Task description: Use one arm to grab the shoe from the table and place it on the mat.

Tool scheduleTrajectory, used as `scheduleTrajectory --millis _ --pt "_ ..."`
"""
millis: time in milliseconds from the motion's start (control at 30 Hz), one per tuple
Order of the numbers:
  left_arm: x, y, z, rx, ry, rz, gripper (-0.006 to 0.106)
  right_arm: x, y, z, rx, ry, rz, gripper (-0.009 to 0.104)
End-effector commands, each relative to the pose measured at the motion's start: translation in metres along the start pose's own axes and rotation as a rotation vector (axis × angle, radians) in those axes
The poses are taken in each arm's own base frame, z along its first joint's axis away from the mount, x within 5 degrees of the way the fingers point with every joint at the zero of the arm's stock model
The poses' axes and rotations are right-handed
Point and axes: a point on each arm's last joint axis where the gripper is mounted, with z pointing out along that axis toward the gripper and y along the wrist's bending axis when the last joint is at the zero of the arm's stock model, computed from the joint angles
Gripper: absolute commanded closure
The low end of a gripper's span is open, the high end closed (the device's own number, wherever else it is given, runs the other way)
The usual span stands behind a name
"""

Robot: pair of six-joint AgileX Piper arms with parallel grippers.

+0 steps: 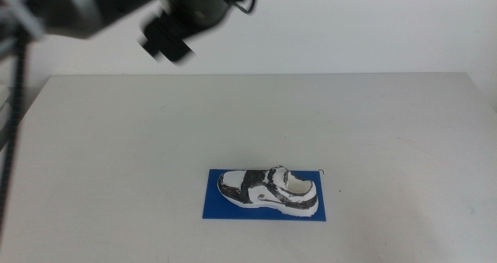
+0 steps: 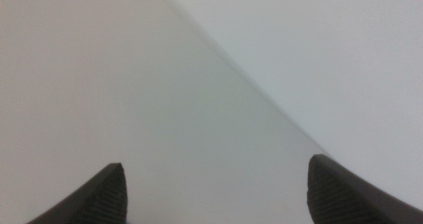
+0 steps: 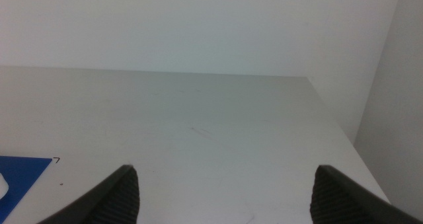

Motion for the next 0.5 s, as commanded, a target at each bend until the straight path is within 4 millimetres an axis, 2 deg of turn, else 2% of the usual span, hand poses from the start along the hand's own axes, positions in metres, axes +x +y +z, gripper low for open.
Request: scheduleTrajectory --millis 0,267,467 --pt "-0.036 0.010 -0.037 0.009 -0.164 0.094 0.007 -0.011 -0.001 -0.003 0.012 -0.110 -0.021 0.029" --pt "-0.081 0.021 -0.064 -0.070 -0.463 0.483 0.007 -0.011 -0.001 -0.003 0.012 -0.110 -0.021 0.029" --pt "-0.118 0.036 -0.069 -0.070 -0.510 0.571 0.007 -0.011 -0.001 -0.003 0.012 -0.110 -0.021 0.029"
